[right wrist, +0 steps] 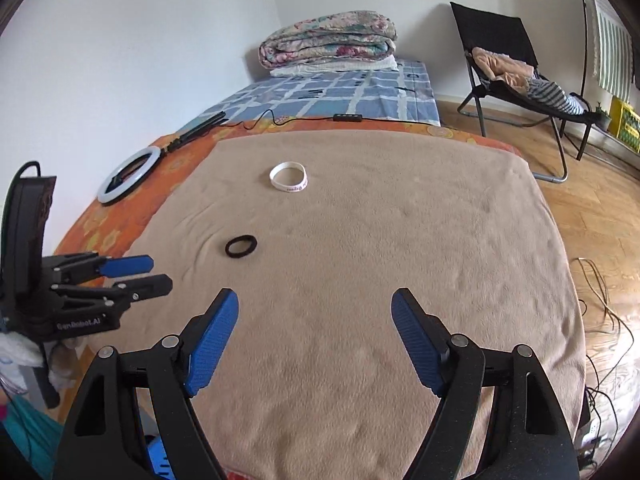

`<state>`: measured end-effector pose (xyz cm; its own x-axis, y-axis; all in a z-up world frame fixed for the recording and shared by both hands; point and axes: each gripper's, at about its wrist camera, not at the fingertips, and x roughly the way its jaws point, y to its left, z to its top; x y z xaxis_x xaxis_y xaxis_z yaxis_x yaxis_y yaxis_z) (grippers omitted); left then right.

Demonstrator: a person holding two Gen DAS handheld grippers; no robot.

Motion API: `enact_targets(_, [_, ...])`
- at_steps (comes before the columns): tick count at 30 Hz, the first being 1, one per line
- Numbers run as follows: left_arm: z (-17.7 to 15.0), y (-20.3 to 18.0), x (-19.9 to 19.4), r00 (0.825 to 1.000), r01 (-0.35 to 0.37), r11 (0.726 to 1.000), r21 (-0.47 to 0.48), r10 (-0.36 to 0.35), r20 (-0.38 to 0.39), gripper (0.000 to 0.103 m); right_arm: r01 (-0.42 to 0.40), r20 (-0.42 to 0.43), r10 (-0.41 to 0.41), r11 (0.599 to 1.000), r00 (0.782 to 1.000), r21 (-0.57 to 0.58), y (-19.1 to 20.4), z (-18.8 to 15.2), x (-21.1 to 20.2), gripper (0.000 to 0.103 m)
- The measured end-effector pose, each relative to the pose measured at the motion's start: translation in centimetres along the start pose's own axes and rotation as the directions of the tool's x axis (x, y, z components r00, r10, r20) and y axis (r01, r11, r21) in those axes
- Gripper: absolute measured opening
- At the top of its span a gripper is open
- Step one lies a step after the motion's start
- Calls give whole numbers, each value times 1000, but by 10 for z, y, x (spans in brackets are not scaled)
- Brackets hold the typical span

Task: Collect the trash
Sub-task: 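Move both tools back over the bed toward the hair tie and wristband, then grasp the black hair tie with the left tool while the right tool grasps the white wristband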

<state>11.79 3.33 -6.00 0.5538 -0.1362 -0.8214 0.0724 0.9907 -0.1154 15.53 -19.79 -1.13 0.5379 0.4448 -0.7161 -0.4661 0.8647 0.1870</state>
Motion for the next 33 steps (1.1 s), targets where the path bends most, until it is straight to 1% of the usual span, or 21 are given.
enact_targets(4, [9,5,22,1000,-14,1000,1,14,-14,38,-33,-26,34,999,999,29,-6,28,30,79])
enact_targets(6, [13,9,34,999,-19,1000,2,19,-29,27,-45,-32,46,998,998,39,-8,40,47,79])
enact_targets(12, [20,17,60,998,-34,999,7,34,-54,27,-63,-40,66,995,997,84,-12,66,91,77])
enact_targets(14, [22,18,66,998,-29,1000,10,30,-58,27,-69,-42,73,993,996,100,-13,75,104,72])
enact_targets(17, [25,20,75,998,-32,999,16,33,-59,27,-79,-49,86,990,995,115,-11,85,123,68])
enact_targets(20, [25,22,82,998,-4,1000,-12,4,-60,27,-82,-63,89,990,994,114,-7,92,142,63])
enact_targets(23, [23,17,84,999,-23,999,32,24,-37,26,-74,-79,85,989,993,128,-6,97,162,60])
enact_targets(24, [22,14,84,999,-32,998,49,34,-29,22,-70,-84,81,989,993,129,-6,98,168,58])
enact_targets(25, [22,12,84,999,-36,997,61,38,-22,20,-68,-90,80,990,993,127,-5,99,174,54])
enact_targets(26, [21,10,85,999,-37,997,71,38,-16,15,-68,-95,80,990,992,125,-4,99,180,51])
enact_targets(27, [21,9,85,999,-36,996,78,37,-12,12,-67,-100,79,990,992,122,-3,100,185,50])
enact_targets(30, [21,7,85,999,-30,996,79,31,-7,6,-48,-115,60,993,992,105,2,101,200,49])
enact_targets(32, [22,8,85,1000,-25,997,72,26,-5,6,-39,-128,50,995,990,93,5,101,209,42])
enact_targets(33, [22,9,85,1000,-22,998,67,22,-4,5,-31,-137,43,996,990,86,7,100,213,41])
